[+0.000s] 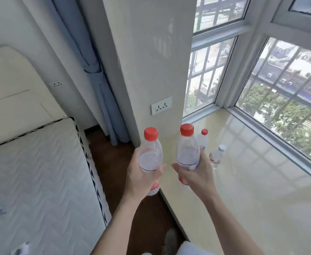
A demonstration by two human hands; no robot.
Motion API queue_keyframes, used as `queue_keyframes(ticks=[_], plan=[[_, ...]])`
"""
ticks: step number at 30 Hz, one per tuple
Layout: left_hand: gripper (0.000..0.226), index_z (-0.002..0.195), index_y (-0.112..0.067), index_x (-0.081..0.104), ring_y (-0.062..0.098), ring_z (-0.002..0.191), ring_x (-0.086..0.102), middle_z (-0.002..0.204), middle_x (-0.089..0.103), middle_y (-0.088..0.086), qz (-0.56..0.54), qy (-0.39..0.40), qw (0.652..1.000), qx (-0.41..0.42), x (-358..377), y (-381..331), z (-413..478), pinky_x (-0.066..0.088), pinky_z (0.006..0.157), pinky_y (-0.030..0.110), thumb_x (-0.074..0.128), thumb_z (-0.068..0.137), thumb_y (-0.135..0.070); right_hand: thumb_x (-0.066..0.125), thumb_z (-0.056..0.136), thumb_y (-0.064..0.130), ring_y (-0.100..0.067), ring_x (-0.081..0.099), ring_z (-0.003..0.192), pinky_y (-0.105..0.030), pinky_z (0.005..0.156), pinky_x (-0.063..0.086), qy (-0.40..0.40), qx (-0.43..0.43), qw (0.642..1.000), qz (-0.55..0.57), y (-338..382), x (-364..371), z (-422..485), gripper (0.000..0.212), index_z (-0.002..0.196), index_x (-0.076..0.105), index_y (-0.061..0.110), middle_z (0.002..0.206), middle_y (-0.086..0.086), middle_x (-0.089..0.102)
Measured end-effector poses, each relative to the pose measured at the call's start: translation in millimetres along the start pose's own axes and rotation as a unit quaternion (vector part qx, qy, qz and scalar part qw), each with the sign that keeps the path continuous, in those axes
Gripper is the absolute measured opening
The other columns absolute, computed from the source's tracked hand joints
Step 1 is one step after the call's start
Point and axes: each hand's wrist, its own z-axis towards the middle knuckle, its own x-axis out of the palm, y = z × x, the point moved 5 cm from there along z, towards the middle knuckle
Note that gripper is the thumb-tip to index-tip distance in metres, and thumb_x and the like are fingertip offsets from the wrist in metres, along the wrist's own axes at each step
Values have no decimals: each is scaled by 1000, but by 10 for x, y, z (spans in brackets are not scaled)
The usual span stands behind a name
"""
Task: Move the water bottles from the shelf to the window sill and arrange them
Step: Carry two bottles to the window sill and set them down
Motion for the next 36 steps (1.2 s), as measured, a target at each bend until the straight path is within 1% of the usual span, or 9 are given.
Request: queue_keyframes(ticks=[2,7,11,16,21,23,26,31,36], plan=[[57,109,-48,53,-6,109,54,108,59,-31,-7,22,1000,-4,163,-32,279,44,90,19,86,64,-33,84,71,9,-2,52,50,-16,49,46,-28,11,1000,9,32,-84,268,41,94,52,19,66,11,58],[57,105,-43,51,-18,103,51,102,55,-43,0,86,996,15,642,-168,729,39,81,0,89,66,-24,85,69,9,-16,54,52,-27,48,47,-90,32,995,23,7,-369,597,44,96,51,11,71,-2,60],[61,113,-34,55,-9,110,54,108,58,-35,-7,155,987,32,1074,-308,982,42,89,10,85,60,-40,86,69,7,-15,53,51,-26,47,47,-167,48,984,32,-47,-743,654,43,96,52,9,69,1,62],[58,116,-36,55,-4,116,54,115,60,-26,-15,258,964,65,1630,-472,1132,43,95,19,88,69,-25,88,68,9,-10,47,52,-21,44,43,-287,76,954,37,-169,-1179,558,44,91,51,11,63,6,56],[61,119,-32,55,4,115,57,114,61,-19,-29,368,927,72,2100,-477,1081,48,91,20,86,66,-32,89,67,11,-14,49,50,-26,46,44,-382,107,917,29,-326,-1458,309,44,90,51,16,62,6,56],[60,117,-33,55,7,110,60,109,62,-20,-31,409,910,51,2288,-453,1044,50,89,28,85,64,-38,89,68,12,-15,49,50,-27,47,45,-418,117,900,30,-367,-1568,230,45,91,51,16,64,-1,57],[58,112,-32,55,-1,97,60,100,61,-20,-34,464,885,37,2533,-442,919,47,77,13,81,61,-41,88,69,9,-10,47,50,-17,47,42,-462,121,878,27,-426,-1718,81,45,96,53,12,61,10,57],[47,110,-8,52,-9,58,56,71,59,-28,-26,544,838,17,2873,-353,536,45,54,7,83,74,-10,88,69,5,-10,47,53,-17,48,41,-514,137,846,42,-683,-1878,-283,46,99,53,12,60,14,56],[44,112,-7,51,-9,53,54,61,56,-30,-14,575,818,-19,3298,-15,290,43,53,7,78,78,-5,84,71,-2,-9,45,51,-17,46,40,-520,150,838,76,-1202,-2059,-444,47,104,52,8,68,2,53]])
